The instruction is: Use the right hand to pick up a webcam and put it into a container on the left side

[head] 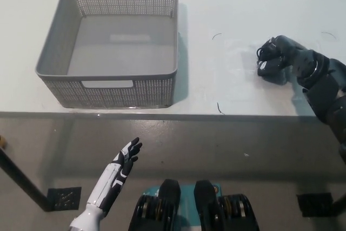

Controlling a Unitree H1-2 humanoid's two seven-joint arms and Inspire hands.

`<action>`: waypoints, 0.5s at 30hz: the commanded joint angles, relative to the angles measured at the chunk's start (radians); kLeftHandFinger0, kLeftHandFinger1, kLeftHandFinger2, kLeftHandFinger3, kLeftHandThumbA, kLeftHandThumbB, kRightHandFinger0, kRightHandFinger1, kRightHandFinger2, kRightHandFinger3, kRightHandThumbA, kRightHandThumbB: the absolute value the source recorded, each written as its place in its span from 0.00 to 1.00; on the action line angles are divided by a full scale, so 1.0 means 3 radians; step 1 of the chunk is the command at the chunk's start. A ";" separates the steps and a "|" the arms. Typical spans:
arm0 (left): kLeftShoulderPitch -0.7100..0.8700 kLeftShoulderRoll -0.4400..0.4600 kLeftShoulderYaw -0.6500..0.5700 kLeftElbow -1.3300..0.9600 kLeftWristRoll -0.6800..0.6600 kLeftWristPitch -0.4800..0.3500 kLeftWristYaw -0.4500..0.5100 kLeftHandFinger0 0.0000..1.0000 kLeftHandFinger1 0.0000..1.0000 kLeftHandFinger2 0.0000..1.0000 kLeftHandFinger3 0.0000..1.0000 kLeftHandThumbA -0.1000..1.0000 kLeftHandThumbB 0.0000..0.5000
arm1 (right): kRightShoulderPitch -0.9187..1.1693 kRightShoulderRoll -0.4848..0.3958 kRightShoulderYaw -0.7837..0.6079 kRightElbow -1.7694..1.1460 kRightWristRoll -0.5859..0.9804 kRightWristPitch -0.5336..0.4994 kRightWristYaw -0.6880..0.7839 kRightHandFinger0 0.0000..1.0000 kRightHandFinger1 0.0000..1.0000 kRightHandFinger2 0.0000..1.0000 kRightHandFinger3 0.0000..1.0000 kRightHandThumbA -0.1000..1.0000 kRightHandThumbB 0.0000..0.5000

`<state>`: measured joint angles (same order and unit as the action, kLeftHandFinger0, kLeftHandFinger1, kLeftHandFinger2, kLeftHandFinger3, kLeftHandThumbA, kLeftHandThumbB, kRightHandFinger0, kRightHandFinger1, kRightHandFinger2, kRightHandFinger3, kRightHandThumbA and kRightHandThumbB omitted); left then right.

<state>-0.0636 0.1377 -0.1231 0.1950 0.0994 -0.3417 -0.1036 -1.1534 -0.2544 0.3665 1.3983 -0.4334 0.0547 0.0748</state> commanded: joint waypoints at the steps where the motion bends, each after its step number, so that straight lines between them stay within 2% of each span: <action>1: -0.0069 0.0049 0.0015 -0.0061 -0.0009 -0.0023 -0.0043 1.00 1.00 1.00 1.00 1.00 0.40 | -0.0016 -0.0082 -0.0089 0.0032 0.0082 -0.0145 -0.0371 0.69 1.00 1.00 0.67 0.00 0.28; 2: -0.0068 0.0049 0.0015 -0.0059 -0.0015 -0.0024 -0.0047 1.00 1.00 1.00 1.00 1.00 0.40 | -0.0021 -0.0086 -0.0110 0.0032 0.0090 -0.0146 -0.0426 0.94 1.00 1.00 0.67 0.00 0.29; 3: -0.0069 0.0049 0.0015 -0.0059 -0.0018 -0.0023 -0.0049 1.00 1.00 1.00 1.00 1.00 0.40 | -0.0024 -0.0085 -0.0121 0.0033 0.0092 -0.0145 -0.0444 0.96 1.00 1.00 0.61 0.00 0.29; 4: -0.0064 0.0053 0.0014 -0.0062 -0.0014 -0.0020 -0.0050 1.00 1.00 1.00 1.00 1.00 0.41 | -0.0029 -0.0087 -0.0138 0.0029 0.0096 -0.0158 -0.0499 1.00 1.00 0.96 0.51 0.00 0.33; 5: -0.0066 0.0056 0.0011 -0.0058 -0.0006 -0.0026 -0.0049 1.00 1.00 1.00 1.00 1.00 0.41 | -0.0030 -0.0093 -0.0143 0.0029 0.0095 -0.0181 -0.0532 1.00 1.00 0.90 0.47 0.00 0.34; 6: -0.0063 0.0056 0.0009 -0.0070 0.0007 -0.0021 -0.0045 1.00 1.00 1.00 1.00 1.00 0.40 | -0.0032 -0.0099 -0.0173 0.0022 0.0115 -0.0207 -0.0581 0.83 0.63 0.49 0.20 0.00 0.35; 7: -0.0059 0.0054 0.0008 -0.0071 -0.0004 -0.0018 -0.0050 1.00 1.00 1.00 1.00 1.00 0.39 | -0.0023 -0.0111 -0.0246 0.0021 0.0183 -0.0274 -0.0595 0.21 0.22 0.25 0.13 0.00 0.34; 8: -0.0064 0.0052 0.0009 -0.0060 -0.0015 -0.0023 -0.0053 1.00 1.00 1.00 1.00 1.00 0.40 | -0.0028 -0.0124 -0.0316 0.0008 0.0242 -0.0333 -0.0616 0.01 0.11 0.40 0.27 0.00 0.35; 9: -0.0067 0.0053 0.0008 -0.0055 -0.0005 -0.0031 -0.0047 1.00 1.00 1.00 1.00 1.00 0.40 | -0.0037 -0.0130 -0.0339 0.0006 0.0247 -0.0344 -0.0644 0.00 0.17 0.54 0.41 0.00 0.36; 11: -0.0065 0.0060 0.0009 -0.0065 -0.0003 -0.0022 -0.0050 1.00 1.00 1.00 1.00 1.00 0.41 | -0.0059 -0.0141 -0.0424 -0.0024 0.0297 -0.0388 -0.0687 0.00 0.26 0.75 0.73 0.00 0.37; 13: -0.0064 0.0059 0.0009 -0.0073 -0.0007 -0.0020 -0.0052 1.00 1.00 1.00 1.00 1.00 0.41 | -0.0113 -0.0153 -0.0500 -0.0054 0.0330 -0.0380 -0.0704 0.00 0.38 0.87 0.85 0.00 0.36; 14: -0.0067 0.0058 0.0010 -0.0055 -0.0006 -0.0044 -0.0047 1.00 1.00 1.00 1.00 1.00 0.40 | -0.0163 -0.0159 -0.0515 -0.0077 0.0324 -0.0360 -0.0742 0.00 0.45 0.86 0.87 0.00 0.35; 15: -0.0068 0.0059 0.0008 -0.0053 0.0019 -0.0055 -0.0036 1.00 1.00 1.00 1.00 1.00 0.39 | -0.0183 -0.0169 -0.0535 -0.0101 0.0325 -0.0428 -0.0771 0.00 0.45 0.84 0.85 0.00 0.36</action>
<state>-0.0676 0.1404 -0.1226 0.1950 0.0994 -0.3392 -0.1036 -1.1316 -0.2731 0.2381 1.4024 -0.3796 -0.0077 -0.0801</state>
